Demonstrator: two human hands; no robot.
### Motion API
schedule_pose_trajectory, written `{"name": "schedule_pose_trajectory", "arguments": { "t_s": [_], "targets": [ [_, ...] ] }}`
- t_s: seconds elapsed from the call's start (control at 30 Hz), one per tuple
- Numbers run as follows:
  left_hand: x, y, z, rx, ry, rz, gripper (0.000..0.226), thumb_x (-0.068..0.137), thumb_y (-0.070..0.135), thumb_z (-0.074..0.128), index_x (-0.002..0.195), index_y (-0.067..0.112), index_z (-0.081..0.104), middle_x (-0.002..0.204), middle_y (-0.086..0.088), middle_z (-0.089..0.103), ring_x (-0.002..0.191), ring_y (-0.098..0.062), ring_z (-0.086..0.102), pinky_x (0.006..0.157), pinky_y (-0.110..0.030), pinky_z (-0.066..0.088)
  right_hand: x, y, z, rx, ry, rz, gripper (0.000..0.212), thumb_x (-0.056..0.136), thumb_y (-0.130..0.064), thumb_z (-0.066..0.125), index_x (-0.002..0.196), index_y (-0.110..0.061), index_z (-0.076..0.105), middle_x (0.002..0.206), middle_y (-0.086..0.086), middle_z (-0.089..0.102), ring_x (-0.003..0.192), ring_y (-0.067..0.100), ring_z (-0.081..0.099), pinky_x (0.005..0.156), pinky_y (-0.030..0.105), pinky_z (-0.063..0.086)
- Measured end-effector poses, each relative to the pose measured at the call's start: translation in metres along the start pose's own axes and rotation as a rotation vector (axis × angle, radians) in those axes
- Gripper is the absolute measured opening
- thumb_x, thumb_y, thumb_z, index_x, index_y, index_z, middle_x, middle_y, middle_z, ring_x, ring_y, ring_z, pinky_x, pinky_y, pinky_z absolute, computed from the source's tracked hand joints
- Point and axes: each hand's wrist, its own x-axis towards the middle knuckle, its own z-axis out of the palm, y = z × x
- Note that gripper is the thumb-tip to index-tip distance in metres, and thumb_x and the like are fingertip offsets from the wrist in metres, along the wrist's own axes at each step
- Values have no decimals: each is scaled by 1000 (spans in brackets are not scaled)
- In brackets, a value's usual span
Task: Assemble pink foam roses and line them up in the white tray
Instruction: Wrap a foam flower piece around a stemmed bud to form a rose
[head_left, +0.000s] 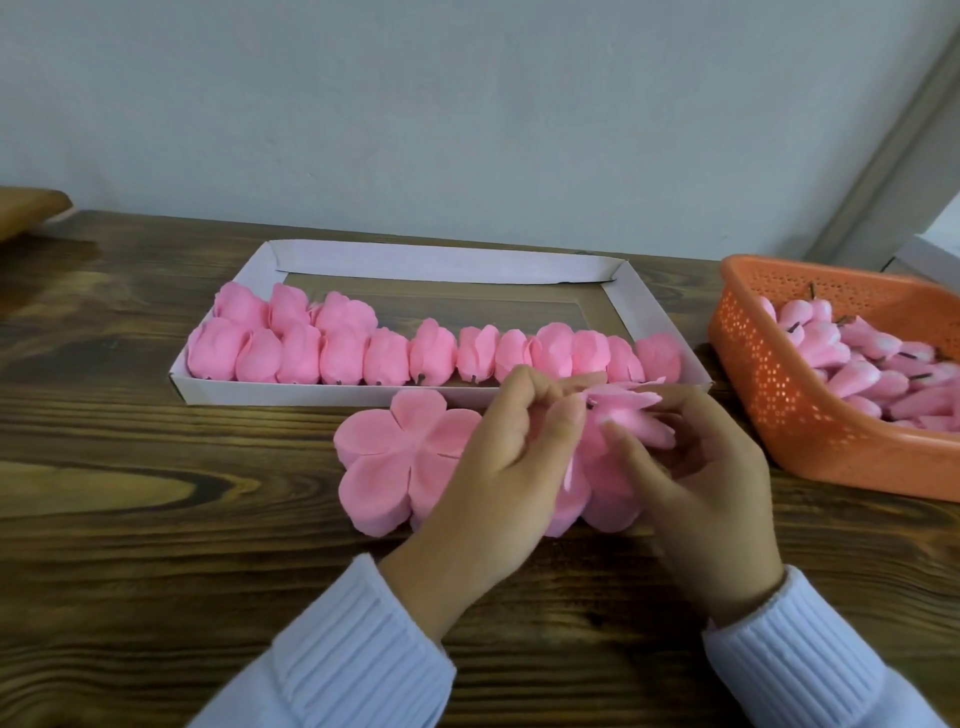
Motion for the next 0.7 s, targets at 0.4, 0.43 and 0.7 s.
{"name": "schedule_pose_trajectory", "arguments": {
  "t_s": [0.4,0.43,0.7],
  "targets": [
    [-2,6,8,56,84,340,46,97,28,45,139,29,26,139,0,53,132,-11,46,109,-30,38,3,1,-1,893,-196,478,50,56,-18,86,103,-6,74,105,18,71,89,33,68,70,36,57],
    [-2,7,6,15,116,342,46,94,23,50,136,25,32,132,-2,59,127,-12,52,106,-30,41,3,-1,0,931,-259,500,58,52,-24,91,104,-5,73,104,19,71,87,34,66,69,36,56],
    [-3,12,9,-28,1,267,26,83,5,69,107,6,60,91,2,73,94,-11,68,83,-20,50,1,-17,8,1126,-476,573,85,50,-15,94,121,7,52,101,23,67,86,30,69,63,34,60]
  ]
}}
